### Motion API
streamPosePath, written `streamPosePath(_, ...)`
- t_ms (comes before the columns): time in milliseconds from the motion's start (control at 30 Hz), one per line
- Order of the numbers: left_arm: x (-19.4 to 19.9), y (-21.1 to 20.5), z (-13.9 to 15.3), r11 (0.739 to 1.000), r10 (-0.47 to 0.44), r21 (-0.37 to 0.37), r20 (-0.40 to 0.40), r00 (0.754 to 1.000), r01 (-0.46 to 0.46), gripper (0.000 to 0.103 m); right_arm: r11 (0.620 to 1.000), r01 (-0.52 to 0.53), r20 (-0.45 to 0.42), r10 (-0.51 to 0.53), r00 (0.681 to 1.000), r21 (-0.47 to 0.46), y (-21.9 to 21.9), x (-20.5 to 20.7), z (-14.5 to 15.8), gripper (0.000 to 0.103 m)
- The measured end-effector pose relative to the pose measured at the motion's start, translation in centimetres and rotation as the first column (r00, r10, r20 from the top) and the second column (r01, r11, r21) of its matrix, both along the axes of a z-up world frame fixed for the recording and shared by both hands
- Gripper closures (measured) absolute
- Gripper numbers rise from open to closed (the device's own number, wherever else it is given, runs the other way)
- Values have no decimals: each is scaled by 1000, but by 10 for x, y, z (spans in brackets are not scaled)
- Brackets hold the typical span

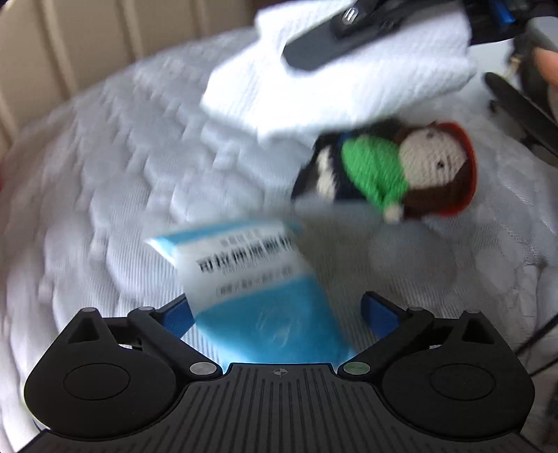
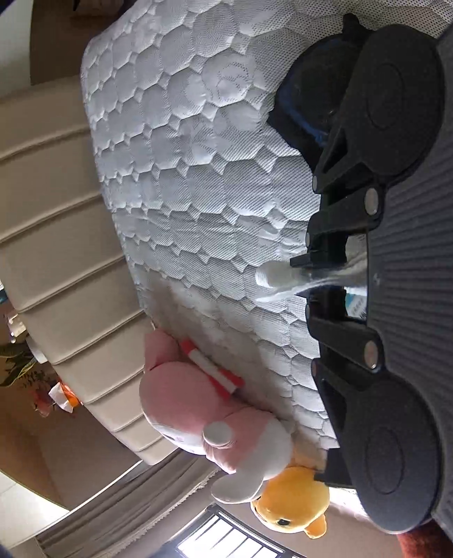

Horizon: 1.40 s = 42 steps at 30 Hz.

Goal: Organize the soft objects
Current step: 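Hold the blue pack in the left tool while the right tool's towel wipes it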

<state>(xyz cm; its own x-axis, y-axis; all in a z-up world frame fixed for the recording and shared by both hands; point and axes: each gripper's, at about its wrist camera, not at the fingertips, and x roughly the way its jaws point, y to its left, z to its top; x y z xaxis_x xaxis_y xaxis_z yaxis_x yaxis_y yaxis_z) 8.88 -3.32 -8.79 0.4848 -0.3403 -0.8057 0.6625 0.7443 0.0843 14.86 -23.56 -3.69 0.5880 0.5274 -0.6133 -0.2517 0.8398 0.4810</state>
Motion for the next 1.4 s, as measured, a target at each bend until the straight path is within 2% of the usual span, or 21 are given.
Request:
streamPosePath(33,1,-2,1,999,-34,6,44,998,34,33,1000,-4,0,4,1000,-20,-1,-1,-2,93)
streamPosePath(67,3,-3,2,998,-66,1,78,995,66,31,999,-7,3,8,1000,-48,0,-2,-5,93)
streamPosePath(100,4,-1,3,997,-77,-10,87,993,79,22,998,-10,5,10,1000,-65,1,-2,-6,93)
streamPosePath(133,6,2,6,997,-77,-20,85,993,79,7,998,-16,5,16,1000,-60,1,-2,-7,93)
streamPosePath(233,7,15,22,1000,3,-24,7,1000,-3,6,995,-72,-23,73,997,70,5,0,-6,93)
streamPosePath(300,3,25,35,994,99,-33,-66,993,-101,2,983,-113,-108,130,986,145,16,10,-18,93)
streamPosePath(367,-2,38,42,970,218,-80,-141,966,-231,1,986,-109,-198,133,971,123,25,18,-37,93)
streamPosePath(433,-6,50,40,940,287,-126,-216,933,-318,1,996,-74,-262,86,961,56,25,20,-56,93)
streamPosePath(533,-11,61,31,912,354,-113,-271,895,-395,1,997,-12,-293,33,956,74,11,23,-62,94)
streamPosePath(600,-10,63,24,906,376,-83,-288,881,-415,1,1000,16,-296,-8,955,24,9,23,-63,89)
streamPosePath(667,-10,61,17,909,378,-54,-313,871,-414,1,998,8,-274,-24,961,-60,13,21,-64,90)
streamPosePath(700,-7,58,13,913,374,-38,-321,870,-407,1,995,8,-252,-34,967,-103,15,19,-62,92)
streamPosePath(767,-8,50,10,926,356,-9,-308,883,-376,1,989,26,-168,-51,985,-148,18,11,-48,92)
streamPosePath(867,-9,42,6,939,337,29,-281,898,-343,1,994,-5,-25,2,1000,-110,26,-4,-22,92)
streamPosePath(967,-9,40,4,941,333,43,-280,901,-334,0,997,-57,24,59,998,-60,40,-13,-10,92)
streamPosePath(1033,-8,39,4,943,330,50,-278,902,-329,0,988,-112,17,114,993,-103,53,-17,-13,92)
streamPosePath(1133,-7,37,4,945,326,59,-274,905,-323,0,970,-199,-63,192,979,-138,71,-22,-34,92)
streamPosePath(1300,-6,34,2,947,320,74,-271,908,-312,0,939,-320,-123,305,944,-127,91,-31,-44,92)
streamPosePath(1400,-9,30,0,949,316,85,-268,910,-304,0,931,-355,-217,330,919,-85,92,-31,-58,92)
